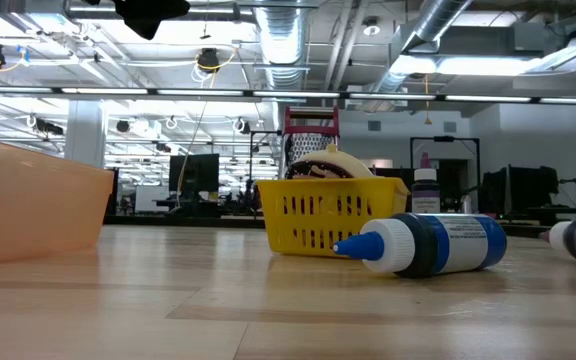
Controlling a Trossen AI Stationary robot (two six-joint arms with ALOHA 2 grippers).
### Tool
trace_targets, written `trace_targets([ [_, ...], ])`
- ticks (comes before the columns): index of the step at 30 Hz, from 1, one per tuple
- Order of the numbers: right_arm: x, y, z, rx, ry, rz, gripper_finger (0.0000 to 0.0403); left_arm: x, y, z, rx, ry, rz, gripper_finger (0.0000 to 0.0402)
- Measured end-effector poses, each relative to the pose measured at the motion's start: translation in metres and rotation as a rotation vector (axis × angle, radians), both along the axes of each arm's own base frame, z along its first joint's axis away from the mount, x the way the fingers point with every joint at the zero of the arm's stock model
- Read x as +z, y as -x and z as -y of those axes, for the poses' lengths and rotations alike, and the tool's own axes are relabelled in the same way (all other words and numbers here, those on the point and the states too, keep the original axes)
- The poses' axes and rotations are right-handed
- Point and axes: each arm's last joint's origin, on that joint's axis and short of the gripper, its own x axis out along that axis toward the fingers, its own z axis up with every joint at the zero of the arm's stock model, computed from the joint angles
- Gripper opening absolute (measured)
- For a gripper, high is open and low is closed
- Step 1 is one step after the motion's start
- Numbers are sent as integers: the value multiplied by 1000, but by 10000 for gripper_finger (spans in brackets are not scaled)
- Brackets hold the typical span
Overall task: Pick & Place Food Item
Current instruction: Put the bottom blue food coloring bottle into the transparent bin
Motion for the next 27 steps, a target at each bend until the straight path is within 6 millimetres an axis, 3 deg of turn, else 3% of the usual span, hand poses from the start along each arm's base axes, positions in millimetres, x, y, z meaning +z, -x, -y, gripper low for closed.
trace_targets([
  [10, -9, -35, 6, 154, 43, 86, 132, -2, 1, 0, 2, -4, -17, 250],
  [15, -19, -61, 5, 409, 134, 142, 153, -2, 1, 0, 4, -8, -25, 250],
  [20, -47, -81, 1, 634, 194, 64, 155, -3, 1, -1, 6, -9, -27, 250],
  [27, -86, -109, -7, 679, 194, 87, 155, -3, 1, -1, 7, -5, -29, 250],
])
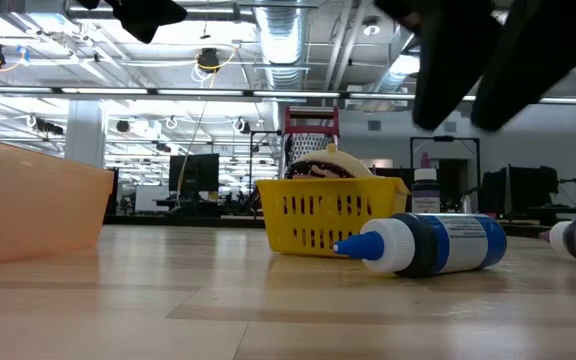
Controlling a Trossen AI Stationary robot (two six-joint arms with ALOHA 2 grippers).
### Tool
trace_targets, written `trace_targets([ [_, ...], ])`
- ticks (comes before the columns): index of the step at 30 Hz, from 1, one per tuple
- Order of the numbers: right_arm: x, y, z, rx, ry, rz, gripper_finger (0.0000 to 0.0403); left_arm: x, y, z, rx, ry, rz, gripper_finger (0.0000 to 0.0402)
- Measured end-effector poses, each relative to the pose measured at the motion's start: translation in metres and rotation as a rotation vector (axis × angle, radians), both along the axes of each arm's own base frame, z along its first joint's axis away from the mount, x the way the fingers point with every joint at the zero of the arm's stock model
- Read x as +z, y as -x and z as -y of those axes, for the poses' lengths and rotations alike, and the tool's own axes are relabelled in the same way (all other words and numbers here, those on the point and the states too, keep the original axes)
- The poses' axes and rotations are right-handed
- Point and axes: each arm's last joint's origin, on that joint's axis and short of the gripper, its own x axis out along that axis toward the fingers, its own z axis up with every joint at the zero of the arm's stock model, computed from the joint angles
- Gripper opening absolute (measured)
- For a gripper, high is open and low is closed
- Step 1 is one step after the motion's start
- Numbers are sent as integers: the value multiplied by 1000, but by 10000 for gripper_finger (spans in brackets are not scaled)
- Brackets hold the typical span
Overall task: Pick & Place Food Item
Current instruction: Put the bottom blue food coloring bottle into the transparent bin
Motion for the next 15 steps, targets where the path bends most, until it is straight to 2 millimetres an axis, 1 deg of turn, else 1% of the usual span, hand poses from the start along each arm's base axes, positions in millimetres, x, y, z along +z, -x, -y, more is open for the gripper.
trace_targets([
  [4, -12, -15, 2, 22, -12, -32, 155, 0, 0, 0, 1, 3, 0, 250],
  [11, -22, -32, 24, 32, -18, -94, 155, 0, 0, 0, 1, 3, 0, 250],
  [13, -26, -38, 28, 36, -53, -104, 155, 0, 0, 0, 1, 3, -1, 250],
  [15, -30, -39, 32, 34, -60, -138, 155, 0, 0, 0, 1, 3, -1, 250],
])
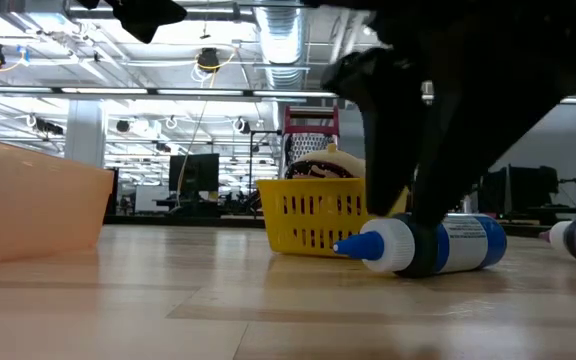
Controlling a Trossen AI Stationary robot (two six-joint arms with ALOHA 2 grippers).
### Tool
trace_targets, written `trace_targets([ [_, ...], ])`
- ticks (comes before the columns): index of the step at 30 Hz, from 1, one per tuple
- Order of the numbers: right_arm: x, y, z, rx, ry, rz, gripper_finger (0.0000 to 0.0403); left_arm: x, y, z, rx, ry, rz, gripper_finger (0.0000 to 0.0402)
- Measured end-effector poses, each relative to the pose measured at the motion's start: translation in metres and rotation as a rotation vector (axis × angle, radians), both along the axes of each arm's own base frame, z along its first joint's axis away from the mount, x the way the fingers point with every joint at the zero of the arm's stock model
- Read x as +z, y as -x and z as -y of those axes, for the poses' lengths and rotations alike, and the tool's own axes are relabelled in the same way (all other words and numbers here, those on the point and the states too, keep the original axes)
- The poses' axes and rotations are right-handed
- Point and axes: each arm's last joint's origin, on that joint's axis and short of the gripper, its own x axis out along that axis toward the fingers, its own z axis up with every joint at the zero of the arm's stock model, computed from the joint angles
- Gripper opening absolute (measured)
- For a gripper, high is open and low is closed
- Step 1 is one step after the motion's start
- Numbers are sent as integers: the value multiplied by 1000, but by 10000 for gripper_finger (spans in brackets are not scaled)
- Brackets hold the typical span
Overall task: Pick & Place Food Item
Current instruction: Put the bottom blue food coloring bottle into the transparent bin
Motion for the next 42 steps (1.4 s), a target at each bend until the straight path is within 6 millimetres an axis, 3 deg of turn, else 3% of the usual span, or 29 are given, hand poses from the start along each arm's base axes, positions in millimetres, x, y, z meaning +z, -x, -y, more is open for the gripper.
trace_targets([
  [10, -11, -9, 4, 60, -10, -1, 155, -1, 0, 0, -4, -2, -8, 250],
  [27, -34, -3, 14, 52, -34, -8, 152, -1, 0, 0, -2, -2, -7, 250],
  [31, -35, -3, 14, 52, -36, -4, 123, -1, 0, 0, 0, -2, -7, 250],
  [39, -35, -3, 12, 55, -39, -2, 20, -1, 0, 0, 1, -3, -7, 250],
  [42, -36, -3, 12, 51, -40, 1, 12, -1, 0, 0, 1, -3, -7, 250],
])
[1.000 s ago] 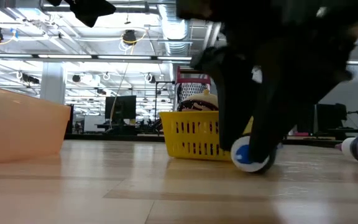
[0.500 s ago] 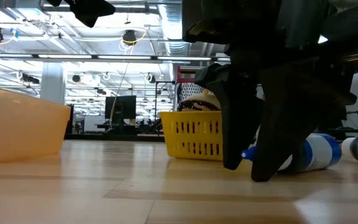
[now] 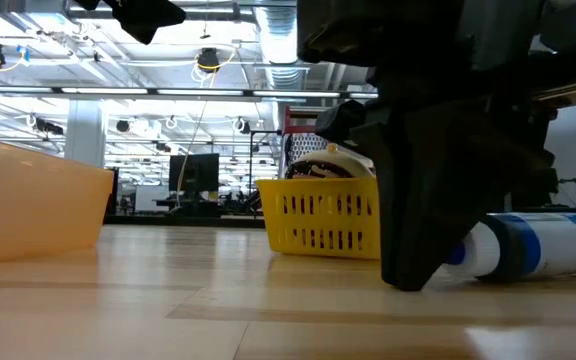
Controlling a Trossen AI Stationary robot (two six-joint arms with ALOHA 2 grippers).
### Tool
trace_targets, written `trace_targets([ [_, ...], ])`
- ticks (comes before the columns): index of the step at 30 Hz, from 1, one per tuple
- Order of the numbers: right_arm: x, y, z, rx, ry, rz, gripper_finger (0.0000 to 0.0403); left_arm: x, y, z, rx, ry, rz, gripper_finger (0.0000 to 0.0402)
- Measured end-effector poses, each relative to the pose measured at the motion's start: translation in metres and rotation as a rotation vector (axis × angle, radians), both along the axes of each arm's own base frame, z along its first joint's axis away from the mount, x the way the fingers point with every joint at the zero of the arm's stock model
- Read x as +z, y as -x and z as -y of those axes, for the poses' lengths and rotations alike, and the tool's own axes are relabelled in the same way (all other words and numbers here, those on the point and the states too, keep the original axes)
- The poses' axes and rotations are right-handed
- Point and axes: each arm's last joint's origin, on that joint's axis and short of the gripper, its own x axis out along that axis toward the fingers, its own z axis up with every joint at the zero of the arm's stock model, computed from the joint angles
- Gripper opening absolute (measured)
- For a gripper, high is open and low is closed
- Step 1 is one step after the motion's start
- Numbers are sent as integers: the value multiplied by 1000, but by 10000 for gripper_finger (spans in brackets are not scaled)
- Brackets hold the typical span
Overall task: Pick & Place Food Item
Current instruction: Put the bottom blue food coloring bottle into the transparent bin
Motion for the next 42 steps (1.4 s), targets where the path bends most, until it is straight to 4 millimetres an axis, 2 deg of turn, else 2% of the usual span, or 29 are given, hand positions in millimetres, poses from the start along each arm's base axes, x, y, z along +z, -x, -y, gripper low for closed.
trace_targets([
  [7, 11, -5, -3, -36, 59, 19, 6, 0, 0, 0, 0, 0, 0, 250],
  [13, 38, -8, -10, -54, 141, 43, 3, 0, 0, 0, -1, 1, 0, 250],
  [20, 71, 2, -20, -150, 186, -4, 1, 0, 0, 0, -3, 5, -1, 250],
  [30, 142, 51, -48, -348, 347, 0, 0, 0, 0, 0, -1, 8, -1, 250],
  [37, 149, 84, -73, -461, 257, 37, 0, 0, 1, 3, -13, 7, -1, 250],
  [42, 132, 105, -87, -530, 263, 19, 0, 0, 2, 4, -19, 8, 0, 250],
])
